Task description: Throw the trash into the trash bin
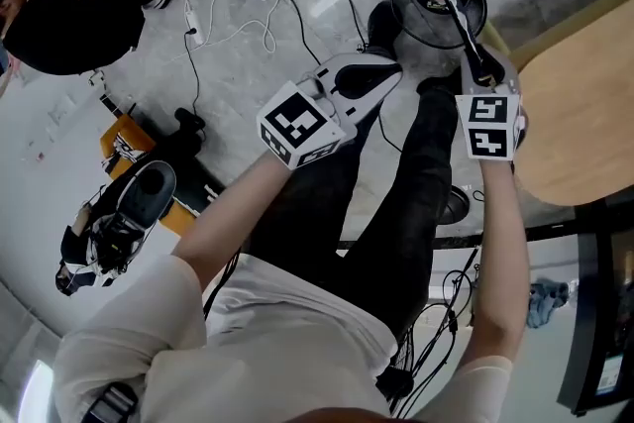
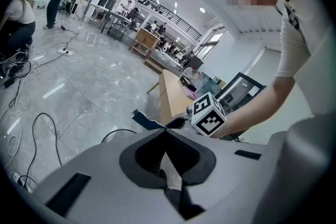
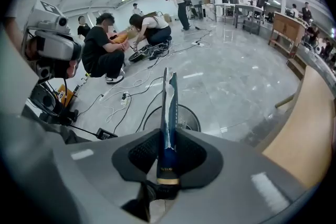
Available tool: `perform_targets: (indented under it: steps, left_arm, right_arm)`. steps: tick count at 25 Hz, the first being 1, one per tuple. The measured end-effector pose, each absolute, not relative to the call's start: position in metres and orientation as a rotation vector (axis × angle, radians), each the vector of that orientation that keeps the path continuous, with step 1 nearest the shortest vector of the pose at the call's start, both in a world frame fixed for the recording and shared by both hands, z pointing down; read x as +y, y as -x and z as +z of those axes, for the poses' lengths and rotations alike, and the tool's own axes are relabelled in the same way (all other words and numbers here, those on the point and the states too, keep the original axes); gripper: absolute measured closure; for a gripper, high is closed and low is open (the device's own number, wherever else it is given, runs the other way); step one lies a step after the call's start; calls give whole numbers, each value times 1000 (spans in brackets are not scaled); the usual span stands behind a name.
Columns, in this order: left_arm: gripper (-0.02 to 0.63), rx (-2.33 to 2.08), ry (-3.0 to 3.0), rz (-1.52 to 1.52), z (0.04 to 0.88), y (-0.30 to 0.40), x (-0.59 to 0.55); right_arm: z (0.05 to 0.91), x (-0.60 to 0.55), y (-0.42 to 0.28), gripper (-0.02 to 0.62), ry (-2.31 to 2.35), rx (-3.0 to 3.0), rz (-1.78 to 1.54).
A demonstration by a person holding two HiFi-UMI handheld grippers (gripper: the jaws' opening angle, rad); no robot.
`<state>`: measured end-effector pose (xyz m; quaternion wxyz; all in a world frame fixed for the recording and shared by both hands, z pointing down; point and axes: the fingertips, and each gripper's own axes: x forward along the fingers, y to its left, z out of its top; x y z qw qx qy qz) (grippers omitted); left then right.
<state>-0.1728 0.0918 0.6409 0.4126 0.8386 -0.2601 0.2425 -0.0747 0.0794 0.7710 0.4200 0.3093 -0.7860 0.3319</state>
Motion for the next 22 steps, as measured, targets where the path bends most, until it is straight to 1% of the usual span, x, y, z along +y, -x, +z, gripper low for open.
perform_targets:
  steps: [6, 11, 12, 13, 15, 16, 19, 22]
  left_arm:
    - [600, -679, -2077, 600, 655, 197, 94]
    - [600, -699, -2053, 594, 669, 215, 93]
    - [600, -704, -2048, 591, 671, 217, 93]
    - [600, -707, -2045, 589, 673, 220, 94]
    - [600, -708, -2040, 587, 672, 223, 95]
    - [600, -707, -2039, 586, 671, 224, 96]
    - [600, -701, -2040, 583, 666, 225, 94]
    - [600, -699, -2056, 579, 656, 225, 87]
  right_arm:
    - [819, 99, 102, 485, -685, -1890, 863]
    - [862, 110, 114, 462, -627, -1824, 874]
    - [868, 111, 115, 446, -621, -1818, 873]
    - [872, 112, 117, 416, -614, -1814, 878]
    - [875, 115, 120, 316, -598, -1806, 899]
    - [873, 116, 122, 288, -592, -1806, 906]
    - [863, 114, 125, 256, -592, -1823, 901]
    - [848, 106, 124, 252, -615, -1849, 893]
